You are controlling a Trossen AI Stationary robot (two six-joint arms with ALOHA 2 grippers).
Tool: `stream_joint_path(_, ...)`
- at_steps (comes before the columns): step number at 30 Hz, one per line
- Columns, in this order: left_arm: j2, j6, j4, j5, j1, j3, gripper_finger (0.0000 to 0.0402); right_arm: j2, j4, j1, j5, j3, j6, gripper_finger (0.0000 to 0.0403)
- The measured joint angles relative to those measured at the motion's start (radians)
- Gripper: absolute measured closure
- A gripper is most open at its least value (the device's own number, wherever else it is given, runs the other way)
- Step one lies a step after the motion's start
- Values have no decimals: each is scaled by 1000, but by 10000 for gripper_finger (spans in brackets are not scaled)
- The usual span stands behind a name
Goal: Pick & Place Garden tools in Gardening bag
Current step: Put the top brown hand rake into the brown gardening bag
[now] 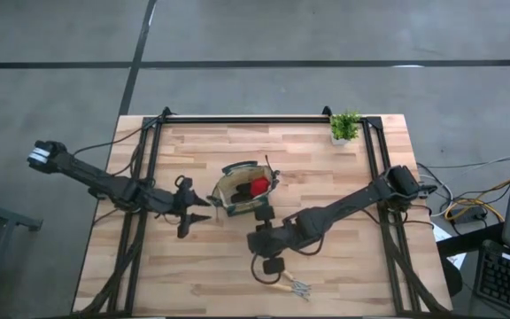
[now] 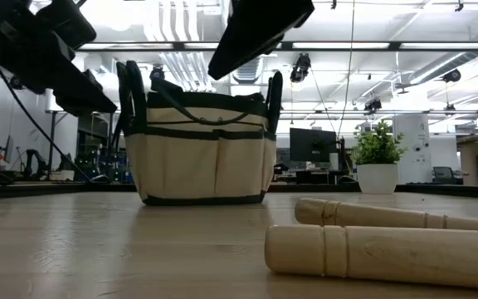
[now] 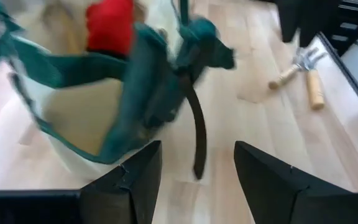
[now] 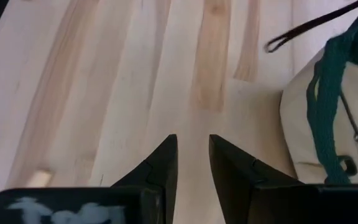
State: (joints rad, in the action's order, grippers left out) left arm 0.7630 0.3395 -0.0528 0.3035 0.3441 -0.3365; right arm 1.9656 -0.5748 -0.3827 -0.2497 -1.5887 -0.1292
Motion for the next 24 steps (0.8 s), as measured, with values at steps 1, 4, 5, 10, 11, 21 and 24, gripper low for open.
stream_joint_path(1, -3, 0, 0, 13, 0, -2, 197, 0, -2, -1, 0, 0, -5, 317)
stream_joint_path(4, -11, 19, 1, -51, 0, -5, 197, 0, -24, -6, 31, 0, -36, 323)
stream_joint_path(5, -15, 26, 1, -103, 4, -5, 197, 0, -38, -9, 51, 1, -46, 326)
stream_joint_path(10, -13, 40, 111, -286, 34, -4, 197, 0, -70, -29, 109, 9, -92, 336)
stream_joint_path(11, -10, 37, 152, -288, 44, -4, 197, 0, -71, -33, 116, 14, -96, 337)
stream_joint_path(21, 111, -103, 505, -90, 156, -3, 197, 0, -65, -46, 274, 84, -454, 330)
stream_joint_path(24, 178, -138, 603, -31, 164, -3, 197, 0, -70, -57, 309, 118, -532, 319)
